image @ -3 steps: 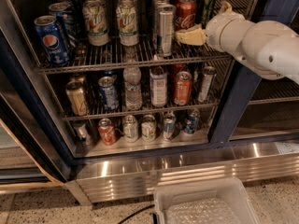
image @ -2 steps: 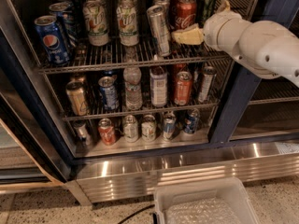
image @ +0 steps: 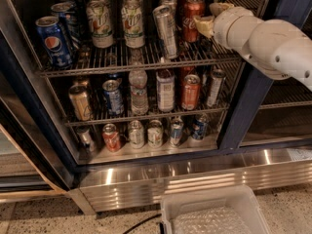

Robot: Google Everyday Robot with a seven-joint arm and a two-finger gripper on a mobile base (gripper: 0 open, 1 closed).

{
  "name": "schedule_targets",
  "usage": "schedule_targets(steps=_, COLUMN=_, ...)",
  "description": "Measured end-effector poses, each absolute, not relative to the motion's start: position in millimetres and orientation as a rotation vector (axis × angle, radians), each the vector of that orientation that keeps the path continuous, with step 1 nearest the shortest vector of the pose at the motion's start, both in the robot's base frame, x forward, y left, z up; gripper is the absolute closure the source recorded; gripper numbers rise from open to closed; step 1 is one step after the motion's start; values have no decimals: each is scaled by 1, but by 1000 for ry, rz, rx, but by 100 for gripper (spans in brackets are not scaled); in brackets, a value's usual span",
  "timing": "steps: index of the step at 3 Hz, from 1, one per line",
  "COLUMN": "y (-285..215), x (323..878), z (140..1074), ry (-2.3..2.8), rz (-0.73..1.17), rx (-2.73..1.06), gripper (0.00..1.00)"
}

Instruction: Pick coke can from top shelf of fridge

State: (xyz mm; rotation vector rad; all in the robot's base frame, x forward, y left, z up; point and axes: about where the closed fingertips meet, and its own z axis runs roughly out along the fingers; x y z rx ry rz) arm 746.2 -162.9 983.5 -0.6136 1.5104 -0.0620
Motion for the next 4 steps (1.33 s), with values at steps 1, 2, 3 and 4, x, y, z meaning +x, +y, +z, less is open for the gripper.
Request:
schedule_targets(steps=1, y=-166, x=753, z=986, ry=1501, rz=-82, rx=-607, gripper=80)
schedule_targets(steps=2, y=-172, x=768, z=985, ry=1506, rz=-101, rx=-596, gripper=100)
schedule_targets(steps=3, y=-173, x=769, z=984, ry=1514, rz=-102, rx=-595, gripper=100)
schedule_targets(steps=4, y=-180, x=762, z=978, ry=1543, rz=-98, rx=-591, gripper=100)
